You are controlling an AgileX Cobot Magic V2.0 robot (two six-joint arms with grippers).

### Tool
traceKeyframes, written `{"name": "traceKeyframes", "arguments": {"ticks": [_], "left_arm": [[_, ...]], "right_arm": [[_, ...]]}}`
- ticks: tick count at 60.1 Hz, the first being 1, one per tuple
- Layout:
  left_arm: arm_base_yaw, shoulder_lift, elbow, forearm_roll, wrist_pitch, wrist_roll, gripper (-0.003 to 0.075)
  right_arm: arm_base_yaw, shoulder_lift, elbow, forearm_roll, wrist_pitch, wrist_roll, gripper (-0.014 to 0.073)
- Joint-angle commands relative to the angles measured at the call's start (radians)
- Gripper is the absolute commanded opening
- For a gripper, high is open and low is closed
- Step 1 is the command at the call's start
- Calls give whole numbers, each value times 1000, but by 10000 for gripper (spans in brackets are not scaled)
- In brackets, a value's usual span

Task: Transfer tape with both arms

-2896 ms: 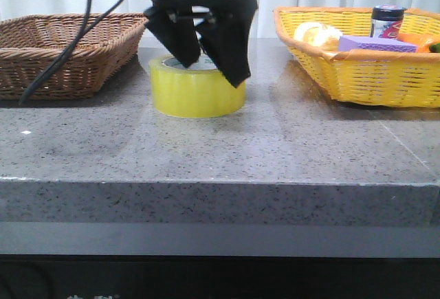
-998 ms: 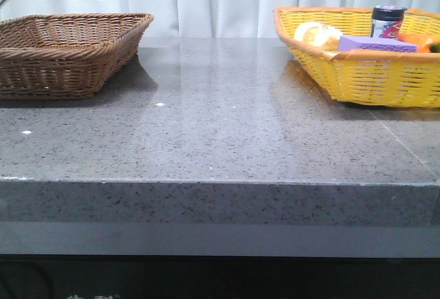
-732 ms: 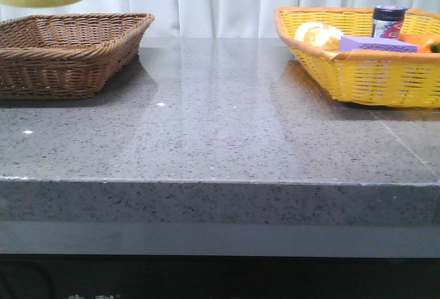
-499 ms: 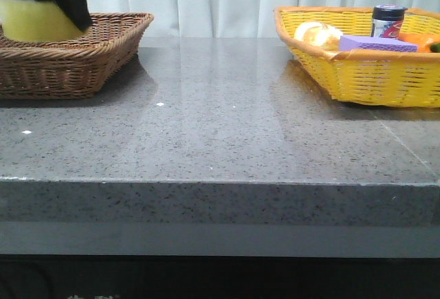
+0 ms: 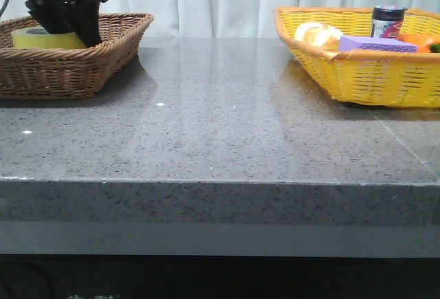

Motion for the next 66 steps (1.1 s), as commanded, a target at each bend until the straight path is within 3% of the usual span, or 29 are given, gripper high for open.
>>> {"name": "traceKeyframes", "arguments": {"ticks": [1, 37, 53, 66], "left_arm": [[0, -75, -29, -6, 4, -16, 400], [-27, -317, -8, -83, 4, -119, 400], [-158, -508, 220, 7, -2, -121, 400], [-244, -705, 482, 7, -117, -147, 400]], "right_arm": [[-6, -2, -26, 7, -67, -5, 475], [-6, -2, -26, 7, -67, -5, 475], [-6, -2, -26, 7, -67, -5, 475], [-6, -2, -26, 7, -67, -5, 475]]}}
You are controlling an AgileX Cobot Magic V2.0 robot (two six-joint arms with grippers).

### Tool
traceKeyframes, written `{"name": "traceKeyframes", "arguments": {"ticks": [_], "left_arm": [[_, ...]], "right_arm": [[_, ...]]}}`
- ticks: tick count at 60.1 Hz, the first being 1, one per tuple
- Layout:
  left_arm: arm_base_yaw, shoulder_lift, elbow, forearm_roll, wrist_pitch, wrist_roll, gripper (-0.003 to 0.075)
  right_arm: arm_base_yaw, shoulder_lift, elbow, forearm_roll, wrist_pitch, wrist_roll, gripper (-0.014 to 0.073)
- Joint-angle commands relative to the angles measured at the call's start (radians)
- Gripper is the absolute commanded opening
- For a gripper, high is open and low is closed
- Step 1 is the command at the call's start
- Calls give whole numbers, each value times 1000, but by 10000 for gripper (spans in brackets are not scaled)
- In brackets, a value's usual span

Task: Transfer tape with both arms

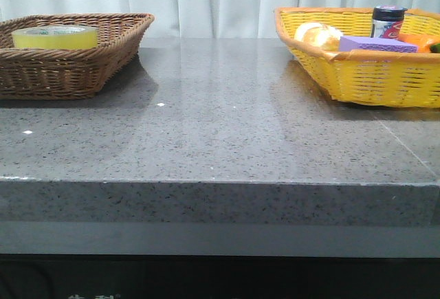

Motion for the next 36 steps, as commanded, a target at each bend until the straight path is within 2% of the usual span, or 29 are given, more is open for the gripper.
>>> {"name": "traceKeyframes", "arguments": {"ticks": [1, 13, 36], "left_arm": [[-35, -126, 80, 0, -102, -20, 400], [-80, -323, 343, -4, -191, -21, 400], [-80, -668, 736, -38, -458, -22, 400]], "right_arm": [[-6, -3, -26, 7, -67, -5, 475], [-6, -3, -26, 7, -67, -5, 475], [-6, -3, -26, 15, -64, -5, 475]]}}
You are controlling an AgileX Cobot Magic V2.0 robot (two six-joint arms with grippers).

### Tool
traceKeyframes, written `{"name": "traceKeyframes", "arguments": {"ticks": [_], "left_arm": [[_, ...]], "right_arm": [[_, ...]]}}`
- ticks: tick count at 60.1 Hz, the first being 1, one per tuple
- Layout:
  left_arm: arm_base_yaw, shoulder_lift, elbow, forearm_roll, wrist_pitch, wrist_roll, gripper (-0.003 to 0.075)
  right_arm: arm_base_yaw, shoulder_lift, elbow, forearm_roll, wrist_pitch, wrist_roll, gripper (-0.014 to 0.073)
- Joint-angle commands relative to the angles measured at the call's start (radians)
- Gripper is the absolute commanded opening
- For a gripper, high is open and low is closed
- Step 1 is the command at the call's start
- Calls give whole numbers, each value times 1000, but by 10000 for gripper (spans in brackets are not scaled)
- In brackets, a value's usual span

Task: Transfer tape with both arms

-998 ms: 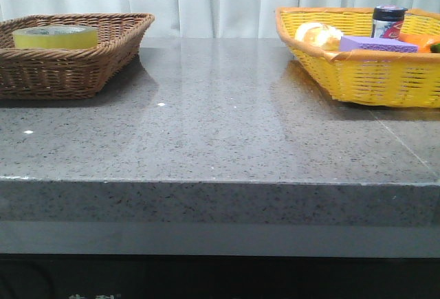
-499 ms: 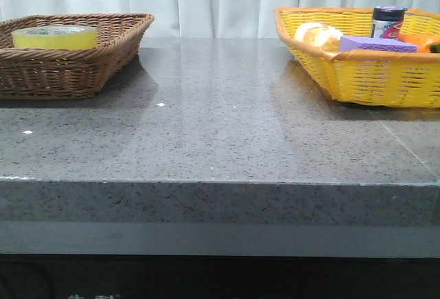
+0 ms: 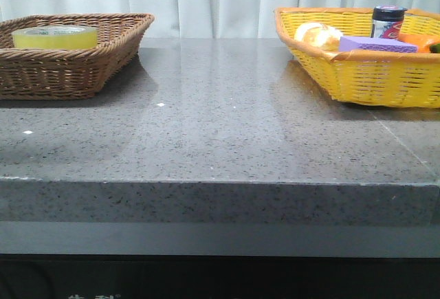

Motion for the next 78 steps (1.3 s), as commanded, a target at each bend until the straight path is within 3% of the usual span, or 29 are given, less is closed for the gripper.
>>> {"name": "traceKeyframes", "arguments": {"ticks": [1, 9, 23, 40, 46, 78], "left_arm": [[-8, -74, 45, -16, -152, -11, 400], [-8, -146, 126, -16, -230, -11, 400], [-8, -165, 151, -16, -236, -11, 372], [-8, -165, 151, -16, -238, -11, 25], [-8, -165, 151, -16, -238, -11, -20], [-8, -163, 160, -63, -229, -13, -20]], "right_arm": [[-6, -3, -26, 9, -63, -5, 475], [-6, -3, -26, 9, -63, -5, 475], [-6, -3, -26, 9, -51, -5, 442], [-6, -3, -26, 9, -36, -5, 34], [-6, -3, -26, 9, -36, -5, -75], [-6, -3, -26, 8, -36, -5, -68]]}}
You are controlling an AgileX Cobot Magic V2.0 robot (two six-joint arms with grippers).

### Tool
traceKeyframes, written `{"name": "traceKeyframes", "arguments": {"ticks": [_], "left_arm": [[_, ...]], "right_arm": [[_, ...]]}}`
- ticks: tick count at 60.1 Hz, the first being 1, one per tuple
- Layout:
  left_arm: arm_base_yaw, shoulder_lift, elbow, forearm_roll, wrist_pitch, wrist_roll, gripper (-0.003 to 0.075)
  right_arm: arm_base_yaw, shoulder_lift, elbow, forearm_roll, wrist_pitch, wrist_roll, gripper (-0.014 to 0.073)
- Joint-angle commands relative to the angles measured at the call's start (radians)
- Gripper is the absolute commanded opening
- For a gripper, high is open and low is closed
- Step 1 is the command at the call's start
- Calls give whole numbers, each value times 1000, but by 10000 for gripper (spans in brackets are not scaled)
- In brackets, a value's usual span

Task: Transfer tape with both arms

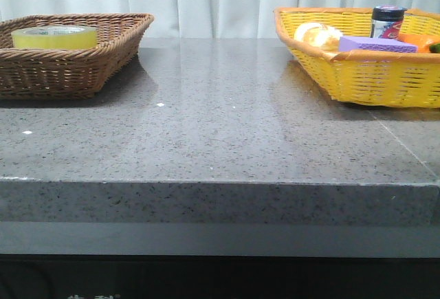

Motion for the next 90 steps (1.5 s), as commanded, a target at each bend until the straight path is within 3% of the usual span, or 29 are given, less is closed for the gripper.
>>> {"name": "traceKeyframes", "arguments": {"ticks": [1, 9, 20, 37, 49, 63, 79, 90], "left_arm": [[-7, -5, -27, -18, -66, -10, -20], [5, -65, 13, -18, -103, -10, -20], [136, -246, 141, -12, -183, -10, -20], [300, -600, 439, -12, -461, -10, -20], [325, -756, 585, 6, -588, -10, -20], [325, -766, 759, 15, -811, -10, -20], [325, -771, 849, 11, -817, -35, -20], [382, -808, 849, 13, -798, -43, -20]], "right_arm": [[-6, -3, -26, 7, -67, -5, -68], [-6, -3, -26, 7, -68, -5, -68], [-6, -3, -26, 7, -68, -5, -68], [-6, -3, -26, 7, -68, -5, -68], [-6, -3, -26, 7, -68, -5, -68], [-6, -3, -26, 7, -68, -5, -68], [-6, -3, -26, 7, -68, -5, -68], [-6, -3, -26, 7, -68, -5, -68]]}}
